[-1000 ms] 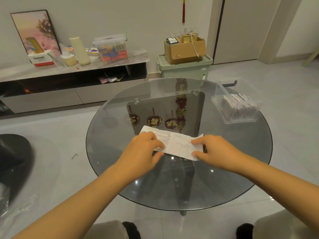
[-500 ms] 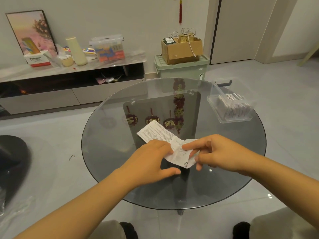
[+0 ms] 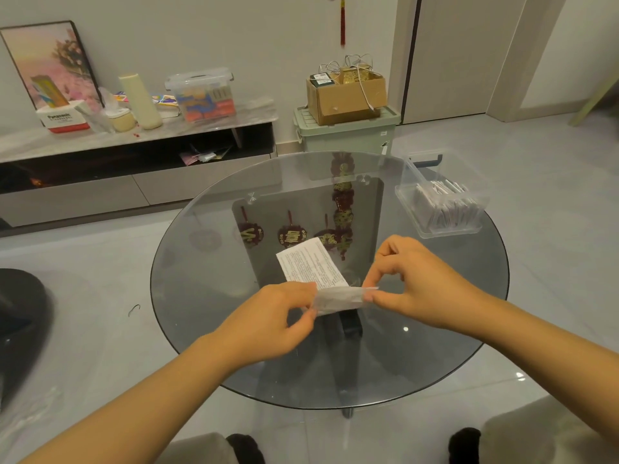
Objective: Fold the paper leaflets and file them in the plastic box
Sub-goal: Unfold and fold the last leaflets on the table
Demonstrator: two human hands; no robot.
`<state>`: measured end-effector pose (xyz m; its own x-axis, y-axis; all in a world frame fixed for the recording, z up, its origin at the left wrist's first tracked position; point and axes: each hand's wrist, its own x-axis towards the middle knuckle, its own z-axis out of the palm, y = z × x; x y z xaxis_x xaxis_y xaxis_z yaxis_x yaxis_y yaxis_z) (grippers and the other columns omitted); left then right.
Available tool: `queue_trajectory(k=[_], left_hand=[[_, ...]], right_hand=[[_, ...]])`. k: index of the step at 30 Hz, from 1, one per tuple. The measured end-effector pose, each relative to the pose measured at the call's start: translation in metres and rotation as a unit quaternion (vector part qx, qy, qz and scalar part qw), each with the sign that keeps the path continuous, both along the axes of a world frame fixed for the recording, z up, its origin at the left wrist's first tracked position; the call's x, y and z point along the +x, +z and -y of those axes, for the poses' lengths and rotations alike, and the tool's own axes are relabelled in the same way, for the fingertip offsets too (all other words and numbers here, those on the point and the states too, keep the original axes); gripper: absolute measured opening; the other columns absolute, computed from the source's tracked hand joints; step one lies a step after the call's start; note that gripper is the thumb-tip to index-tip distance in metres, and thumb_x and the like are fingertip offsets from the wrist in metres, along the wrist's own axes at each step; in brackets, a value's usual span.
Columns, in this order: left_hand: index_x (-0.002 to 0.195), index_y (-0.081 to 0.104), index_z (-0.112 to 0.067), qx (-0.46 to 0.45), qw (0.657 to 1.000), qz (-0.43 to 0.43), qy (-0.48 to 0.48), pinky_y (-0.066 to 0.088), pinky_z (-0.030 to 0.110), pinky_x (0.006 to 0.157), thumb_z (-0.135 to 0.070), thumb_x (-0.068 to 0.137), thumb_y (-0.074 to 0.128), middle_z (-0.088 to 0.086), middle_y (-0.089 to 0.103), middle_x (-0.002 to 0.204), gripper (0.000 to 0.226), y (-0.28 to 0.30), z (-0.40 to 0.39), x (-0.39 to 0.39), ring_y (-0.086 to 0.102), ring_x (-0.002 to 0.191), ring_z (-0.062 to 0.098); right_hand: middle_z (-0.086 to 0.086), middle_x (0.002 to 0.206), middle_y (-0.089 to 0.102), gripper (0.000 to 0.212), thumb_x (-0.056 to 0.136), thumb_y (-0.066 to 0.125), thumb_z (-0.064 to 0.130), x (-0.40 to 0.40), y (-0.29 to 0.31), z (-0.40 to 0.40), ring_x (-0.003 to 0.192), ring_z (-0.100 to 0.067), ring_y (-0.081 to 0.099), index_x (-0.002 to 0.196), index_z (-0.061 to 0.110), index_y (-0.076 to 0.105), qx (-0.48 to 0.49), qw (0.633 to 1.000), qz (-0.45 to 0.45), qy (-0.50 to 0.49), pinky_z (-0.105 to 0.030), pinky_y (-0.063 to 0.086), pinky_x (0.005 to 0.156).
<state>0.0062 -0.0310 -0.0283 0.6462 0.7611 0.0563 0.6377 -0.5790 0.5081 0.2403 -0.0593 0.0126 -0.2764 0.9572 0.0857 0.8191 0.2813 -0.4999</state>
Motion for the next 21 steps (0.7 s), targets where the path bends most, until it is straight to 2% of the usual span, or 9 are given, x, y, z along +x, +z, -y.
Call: queue_trajectory(k=[3, 6, 9, 11, 13, 16, 19, 21], left_hand=[[0.117, 0.066, -0.025, -0.024, 0.998, 0.056, 0.029, 0.048, 0.014, 0.088, -0.032, 0.090, 0.058, -0.016, 0.064, 0.116, 0.029, 0.004, 0.003, 0.002, 0.057, 0.105, -0.002], [0.118, 0.065, -0.024, -0.049, 0.988, 0.120, 0.088, 0.047, 0.006, 0.082, -0.027, 0.086, 0.067, -0.020, 0.062, 0.112, 0.033, 0.006, 0.005, 0.007, 0.058, 0.096, -0.011], [0.123, 0.059, -0.024, -0.076, 0.971, 0.177, 0.144, 0.051, 0.012, 0.080, -0.022, 0.087, 0.065, -0.013, 0.067, 0.112, 0.036, 0.006, 0.003, 0.011, 0.064, 0.092, -0.005], [0.126, 0.053, -0.024, -0.074, 0.964, 0.188, 0.171, 0.052, 0.011, 0.076, -0.020, 0.088, 0.063, -0.011, 0.066, 0.112, 0.040, 0.005, 0.001, 0.013, 0.065, 0.091, 0.000], [0.127, 0.046, -0.023, -0.058, 0.965, 0.172, 0.189, 0.050, 0.008, 0.071, -0.019, 0.087, 0.064, -0.009, 0.063, 0.113, 0.044, 0.004, 0.000, 0.015, 0.062, 0.087, 0.001], [0.138, 0.032, -0.026, -0.057, 0.965, 0.170, 0.193, 0.048, 0.005, 0.069, -0.011, 0.085, 0.067, -0.004, 0.055, 0.122, 0.065, 0.000, -0.002, 0.018, 0.057, 0.084, -0.001], [0.149, 0.008, -0.031, -0.065, 0.966, 0.158, 0.194, 0.046, 0.001, 0.071, -0.009, 0.083, 0.069, -0.003, 0.043, 0.133, 0.092, -0.006, -0.006, 0.017, 0.055, 0.088, -0.003], [0.149, -0.002, -0.033, -0.060, 0.969, 0.147, 0.190, 0.044, 0.000, 0.073, -0.010, 0.083, 0.069, -0.004, 0.037, 0.135, 0.099, -0.009, -0.008, 0.015, 0.053, 0.090, -0.004]], right_hand=[[0.011, 0.094, 0.061, 0.005, 0.083, 0.067, 0.031, -0.003, -0.003, -0.004, 0.090, -0.004, 0.054, 0.083, 0.026, 0.066, -0.035, 0.997, -0.067, -0.006, -0.020, 0.048, 0.079], [0.002, 0.084, 0.069, 0.004, 0.086, 0.063, 0.025, -0.010, -0.008, -0.006, 0.083, -0.016, 0.064, 0.088, 0.022, 0.060, -0.086, 0.978, -0.186, -0.039, -0.025, 0.051, 0.073], [-0.002, 0.082, 0.070, 0.023, 0.086, 0.065, 0.024, -0.017, -0.013, -0.009, 0.087, -0.020, 0.066, 0.106, 0.024, 0.054, -0.127, 0.949, -0.284, -0.059, -0.033, 0.054, 0.084], [0.001, 0.085, 0.070, 0.040, 0.084, 0.068, 0.022, -0.021, -0.018, -0.012, 0.085, -0.015, 0.066, 0.119, 0.024, 0.048, -0.121, 0.954, -0.266, -0.066, -0.031, 0.053, 0.084], [0.002, 0.087, 0.067, 0.053, 0.082, 0.069, 0.019, -0.024, -0.024, -0.016, 0.081, -0.013, 0.065, 0.128, 0.022, 0.042, -0.105, 0.963, -0.234, -0.078, -0.025, 0.052, 0.078], [0.001, 0.087, 0.065, 0.067, 0.080, 0.072, 0.017, -0.030, -0.033, -0.022, 0.075, -0.010, 0.062, 0.136, 0.022, 0.034, -0.096, 0.970, -0.204, -0.092, -0.017, 0.048, 0.070], [0.002, 0.087, 0.063, 0.077, 0.078, 0.073, 0.016, -0.033, -0.039, -0.026, 0.072, -0.008, 0.059, 0.140, 0.022, 0.028, -0.080, 0.977, -0.170, -0.098, -0.021, 0.048, 0.069], [0.005, 0.086, 0.060, 0.079, 0.079, 0.073, 0.017, -0.034, -0.040, -0.027, 0.070, -0.006, 0.057, 0.141, 0.024, 0.025, -0.072, 0.983, -0.142, -0.089, -0.024, 0.049, 0.070]])
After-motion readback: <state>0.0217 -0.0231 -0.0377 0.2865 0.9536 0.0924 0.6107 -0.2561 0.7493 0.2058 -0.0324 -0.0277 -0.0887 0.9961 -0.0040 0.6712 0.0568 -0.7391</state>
